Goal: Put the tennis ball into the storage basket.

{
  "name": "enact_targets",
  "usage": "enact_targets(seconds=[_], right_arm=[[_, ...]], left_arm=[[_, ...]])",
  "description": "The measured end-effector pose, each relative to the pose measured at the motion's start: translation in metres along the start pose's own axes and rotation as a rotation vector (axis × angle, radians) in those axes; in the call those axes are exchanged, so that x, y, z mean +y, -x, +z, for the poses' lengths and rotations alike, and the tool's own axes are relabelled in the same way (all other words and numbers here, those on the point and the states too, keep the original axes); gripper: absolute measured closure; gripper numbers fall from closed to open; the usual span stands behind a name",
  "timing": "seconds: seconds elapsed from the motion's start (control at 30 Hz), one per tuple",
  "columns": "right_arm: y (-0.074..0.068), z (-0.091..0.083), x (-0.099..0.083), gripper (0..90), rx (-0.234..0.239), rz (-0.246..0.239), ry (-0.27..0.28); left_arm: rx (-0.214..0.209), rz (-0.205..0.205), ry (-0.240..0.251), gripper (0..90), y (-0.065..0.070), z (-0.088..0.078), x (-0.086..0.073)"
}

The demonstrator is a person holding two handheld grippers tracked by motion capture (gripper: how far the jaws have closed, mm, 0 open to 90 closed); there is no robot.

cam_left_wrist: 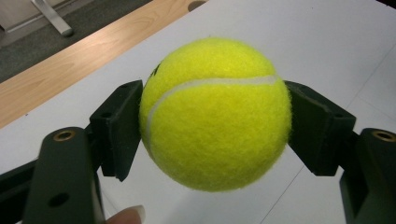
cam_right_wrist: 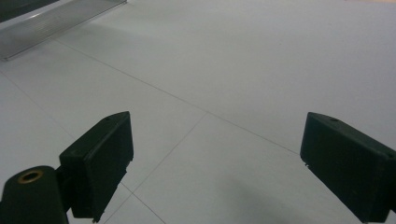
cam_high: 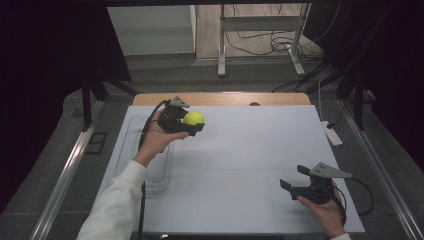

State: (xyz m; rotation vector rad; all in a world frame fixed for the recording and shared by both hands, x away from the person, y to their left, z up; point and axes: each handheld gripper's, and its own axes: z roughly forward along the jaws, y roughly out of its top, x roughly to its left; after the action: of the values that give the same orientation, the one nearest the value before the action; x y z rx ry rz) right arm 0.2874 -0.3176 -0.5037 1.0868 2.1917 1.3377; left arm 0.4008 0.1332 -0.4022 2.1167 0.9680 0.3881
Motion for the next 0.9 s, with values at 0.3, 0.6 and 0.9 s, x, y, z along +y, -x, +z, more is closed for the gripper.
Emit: enact_targets(seconds=[0.3,0.6,0.9], right_arm=[[0.001,-0.001,0.000,9.5,-0.005,0.003,-0.001],[0.001,0.000,0.000,9.5,-0.006,0.000,-0.002],[0.001,0.000,0.000,9.5,-0.010,0.001,-0.002]], left_arm=[[-0.001,-0.022,0.011,26.5,-0.003,-0.004,-0.002],[0.014,-0.024,0.016,26.5,-0.007,-0.012,-0.005],[0.028,-0.024,0.019,26.4,-0.010,-0.018,-0.009]])
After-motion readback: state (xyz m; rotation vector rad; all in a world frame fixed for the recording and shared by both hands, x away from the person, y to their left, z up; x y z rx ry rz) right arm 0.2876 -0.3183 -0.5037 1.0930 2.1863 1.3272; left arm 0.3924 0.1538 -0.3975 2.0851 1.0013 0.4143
